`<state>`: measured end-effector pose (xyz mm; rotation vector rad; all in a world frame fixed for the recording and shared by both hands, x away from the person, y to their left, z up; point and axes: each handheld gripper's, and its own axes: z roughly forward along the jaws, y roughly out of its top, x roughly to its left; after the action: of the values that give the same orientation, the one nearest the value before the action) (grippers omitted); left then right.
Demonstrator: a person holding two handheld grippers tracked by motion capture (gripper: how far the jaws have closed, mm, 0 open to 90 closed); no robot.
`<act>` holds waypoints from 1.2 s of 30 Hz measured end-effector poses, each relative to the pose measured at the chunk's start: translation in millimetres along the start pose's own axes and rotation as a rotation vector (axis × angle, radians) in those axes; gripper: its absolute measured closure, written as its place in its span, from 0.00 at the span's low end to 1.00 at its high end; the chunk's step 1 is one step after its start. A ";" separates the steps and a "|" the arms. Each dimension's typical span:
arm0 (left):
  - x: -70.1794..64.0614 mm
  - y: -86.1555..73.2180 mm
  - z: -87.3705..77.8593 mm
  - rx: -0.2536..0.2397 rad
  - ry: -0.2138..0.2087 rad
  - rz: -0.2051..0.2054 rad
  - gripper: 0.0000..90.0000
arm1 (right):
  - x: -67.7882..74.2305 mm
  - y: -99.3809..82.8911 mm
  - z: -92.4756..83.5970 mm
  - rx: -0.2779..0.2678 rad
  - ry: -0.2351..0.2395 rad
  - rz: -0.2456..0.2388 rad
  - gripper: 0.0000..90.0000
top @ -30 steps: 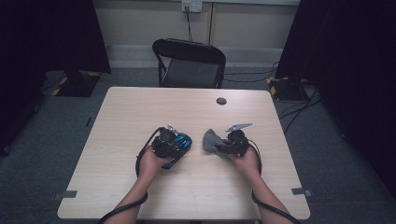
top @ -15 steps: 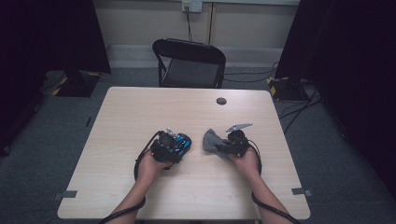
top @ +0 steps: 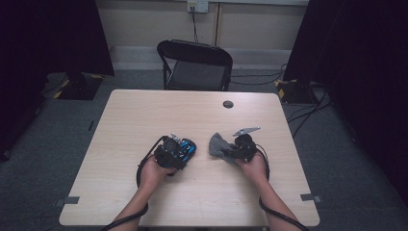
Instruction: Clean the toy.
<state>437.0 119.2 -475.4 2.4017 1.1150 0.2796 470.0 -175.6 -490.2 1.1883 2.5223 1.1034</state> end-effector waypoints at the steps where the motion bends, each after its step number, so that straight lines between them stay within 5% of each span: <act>1: 0.5 0.9 -1.2 -0.001 -0.003 0.004 0.29 | 0.1 0.2 0.0 0.001 0.000 0.001 0.80; 13: 2.0 8.4 -9.8 -0.031 -0.031 -0.018 0.29 | 0.3 0.9 0.1 0.006 -0.003 -0.003 0.80; 21: -6.4 15.3 -18.7 -0.037 -0.060 0.026 0.29 | 4.0 8.5 -1.8 0.033 -0.019 -0.010 0.88; 29: -27.5 24.6 -28.7 -0.061 -0.101 0.094 0.29 | -3.4 27.7 -17.8 -0.053 -0.032 0.054 0.88; 36: -50.7 34.5 -34.5 -0.063 -0.133 0.162 0.29 | -4.2 38.7 -17.6 -0.067 -0.002 0.074 0.88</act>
<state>414.3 72.9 -427.6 2.4190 0.8420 0.2013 489.3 -172.4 -452.2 1.2744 2.4381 1.1930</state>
